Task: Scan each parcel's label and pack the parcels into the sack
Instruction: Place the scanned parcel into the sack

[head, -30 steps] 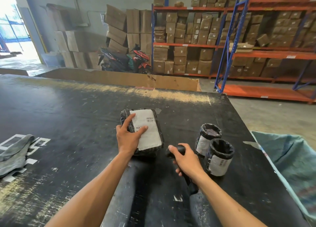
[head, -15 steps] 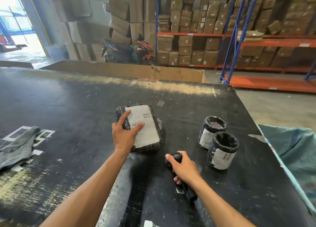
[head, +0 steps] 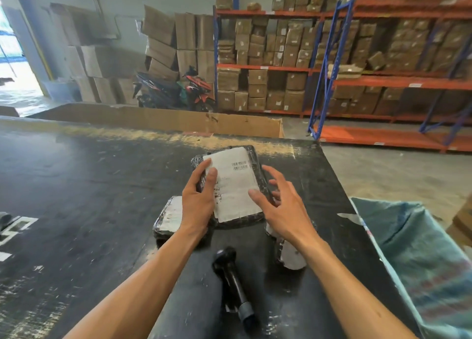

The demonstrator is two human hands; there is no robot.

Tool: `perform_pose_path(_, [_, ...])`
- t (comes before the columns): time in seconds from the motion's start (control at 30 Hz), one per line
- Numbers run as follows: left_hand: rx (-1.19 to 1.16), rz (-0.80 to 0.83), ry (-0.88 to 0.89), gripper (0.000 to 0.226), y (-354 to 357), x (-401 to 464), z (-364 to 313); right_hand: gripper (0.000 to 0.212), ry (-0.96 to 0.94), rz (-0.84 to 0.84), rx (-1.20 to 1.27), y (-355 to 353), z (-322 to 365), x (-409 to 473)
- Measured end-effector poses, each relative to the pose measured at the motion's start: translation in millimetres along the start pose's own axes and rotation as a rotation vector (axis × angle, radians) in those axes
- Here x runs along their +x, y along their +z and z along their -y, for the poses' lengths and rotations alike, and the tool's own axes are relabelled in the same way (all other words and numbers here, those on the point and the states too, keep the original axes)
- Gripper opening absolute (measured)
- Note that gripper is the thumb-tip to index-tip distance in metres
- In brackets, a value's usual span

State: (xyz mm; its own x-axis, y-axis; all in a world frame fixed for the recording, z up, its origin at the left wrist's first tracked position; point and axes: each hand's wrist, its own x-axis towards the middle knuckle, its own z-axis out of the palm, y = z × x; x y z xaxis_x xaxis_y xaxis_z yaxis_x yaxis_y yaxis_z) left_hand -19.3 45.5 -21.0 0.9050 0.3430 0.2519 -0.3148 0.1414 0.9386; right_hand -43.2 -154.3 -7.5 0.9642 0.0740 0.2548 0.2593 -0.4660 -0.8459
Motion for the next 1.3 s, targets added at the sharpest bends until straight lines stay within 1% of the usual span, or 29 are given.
perform_pose_path(0.07, [-0.015,0.064,-0.001,0.029,32.9,-6.8,-5.9,0.067,-0.025,-0.006,-0.014,-25.8,-4.1,6.4])
perform_pose_path(0.13, [-0.005,0.147,-0.009,0.033,65.8,-14.5,-8.9,0.07,-0.036,-0.034,0.005,-52.1,-13.1,9.4])
perform_pose_path(0.27, [0.003,0.334,-0.034,0.04,131.0,-30.1,-5.0,0.081,0.023,-0.107,0.112,-109.2,-47.1,4.5])
perform_pose_path(0.33, [0.042,0.444,-0.068,0.04,163.7,-38.2,1.9,0.079,0.04,-0.153,0.215,-138.7,-70.3,-2.1])
perform_pose_path(0.43, [0.172,0.608,-0.089,0.043,211.9,-51.3,16.0,0.072,0.08,-0.26,0.368,-181.8,-111.2,-14.8])
perform_pose_path(0.5, [0.223,0.658,-0.102,0.045,242.7,-62.6,29.2,0.071,0.121,-0.322,0.411,-211.1,-138.3,-24.6])
perform_pose_path(0.57, [0.222,0.677,-0.141,0.049,269.5,-74.3,47.2,0.071,0.143,-0.397,0.417,-240.2,-162.2,-32.8])
perform_pose_path(0.63, [0.234,0.686,-0.186,0.062,292.6,-86.6,71.2,0.072,0.174,-0.482,0.408,-270.8,-184.6,-38.1])
perform_pose_path(0.7, [0.347,0.712,-0.194,0.076,308.6,-98.0,99.4,0.072,0.223,-0.539,0.412,-299.3,-209.6,-41.2])
perform_pose_path(0.73, [0.426,0.733,-0.181,0.078,313.9,-102.6,114.7,0.073,0.248,-0.56,0.43,-311.4,-222.8,-42.3])
perform_pose_path(0.87, [0.753,0.785,-0.114,0.069,336.5,-110.0,178.1,0.071,0.33,-0.637,0.451,-341.3,-269.3,-44.4])
perform_pose_path(0.93, [0.989,0.877,-0.04,0.069,348.1,-112.8,205.0,0.07,0.372,-0.646,0.421,-346.9,-295.5,-42.6])
perform_pose_path(1.0, [1.147,0.981,0.054,0.068,354.3,-117.7,228.2,0.071,0.45,-0.626,0.427,-348.4,-323.2,-39.3])
perform_pose_path(1.03, [1.2,1.008,0.1,0.068,355.4,-120.7,237.9,0.072,0.482,-0.61,0.433,-347.9,-337.7,-37.2])
perform_pose_path(1.1, [1.309,1.007,0.207,0.069,355.3,-125.4,251.7,0.074,0.533,-0.562,0.43,-343.1,-367.4,-32.0])
perform_pose_path(1.17, [1.369,0.992,0.262,0.071,354.8,-126.3,257.2,0.075,0.581,-0.503,0.42,-334.0,-396.9,-24.5])
perform_pose_path(1.3, [1.39,0.983,0.287,0.068,354.0,-126.2,259.0,0.077,0.663,-0.392,0.391,-305.5,-449.8,-1.9])
